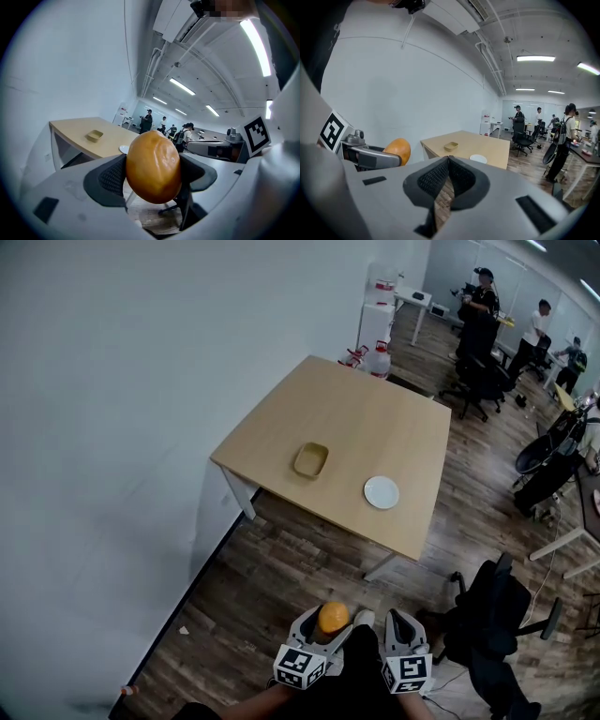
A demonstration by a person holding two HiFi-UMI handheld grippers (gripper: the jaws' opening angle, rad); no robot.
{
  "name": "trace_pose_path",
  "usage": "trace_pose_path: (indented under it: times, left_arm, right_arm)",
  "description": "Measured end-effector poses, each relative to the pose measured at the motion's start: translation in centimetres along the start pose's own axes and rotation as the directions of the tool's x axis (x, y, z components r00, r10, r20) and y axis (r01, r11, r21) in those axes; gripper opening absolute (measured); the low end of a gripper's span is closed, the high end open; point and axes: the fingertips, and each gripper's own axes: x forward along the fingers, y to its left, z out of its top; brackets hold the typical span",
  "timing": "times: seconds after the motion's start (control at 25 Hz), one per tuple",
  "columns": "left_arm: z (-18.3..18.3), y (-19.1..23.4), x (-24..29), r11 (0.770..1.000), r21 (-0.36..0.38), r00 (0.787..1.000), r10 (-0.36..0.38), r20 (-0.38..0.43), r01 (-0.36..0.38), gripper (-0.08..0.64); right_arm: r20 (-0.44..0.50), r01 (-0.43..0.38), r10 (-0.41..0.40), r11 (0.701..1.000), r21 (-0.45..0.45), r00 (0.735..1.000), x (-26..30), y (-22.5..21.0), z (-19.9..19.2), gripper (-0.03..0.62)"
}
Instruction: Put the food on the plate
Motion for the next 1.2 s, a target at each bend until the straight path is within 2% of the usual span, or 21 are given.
trace_pose_path:
  times: [0.2,0.44,0.64,0.84,1.0,1.2]
  left_arm:
    - [0.5,0.3,4.2,0.998,0.031,0.999,-0.05,-0.015,0.051,0.337]
    - [2.7,3.2,11.7,0.998,0.057,1.0,-0.015,-0.018,0.016,0.337]
    - [4.8,4.5,19.4,0.998,0.066,0.998,-0.005,-0.061,0.009,0.337]
    - [5.2,7.7,26.2,0.998,0.014,0.996,0.057,-0.071,-0.056,0.337]
    - [3.6,10.8,31.5,0.994,0.019,0.985,0.106,-0.139,-0.104,0.337]
    - [2.4,14.7,37.9,0.977,-0.085,0.967,0.18,-0.183,-0.198,0.337]
  right_arm:
    - [0.045,-0.009,0.008,1.0,0.026,0.999,3.4,-2.4,0.9,0.06]
    - [0.09,-0.034,0.03,0.999,0.034,0.995,9.6,-8.0,2.5,0.06]
    - [0.09,-0.076,0.07,0.995,0.065,0.994,15.0,-12.9,4.7,0.06]
    - [0.077,-0.105,0.099,0.991,0.082,0.992,18.8,-16.9,5.8,0.06]
    - [0.049,-0.145,0.142,0.986,0.087,0.989,22.0,-19.1,5.3,0.06]
    - [0.033,-0.173,0.171,0.98,0.095,0.985,25.4,-22.1,4.9,0.06]
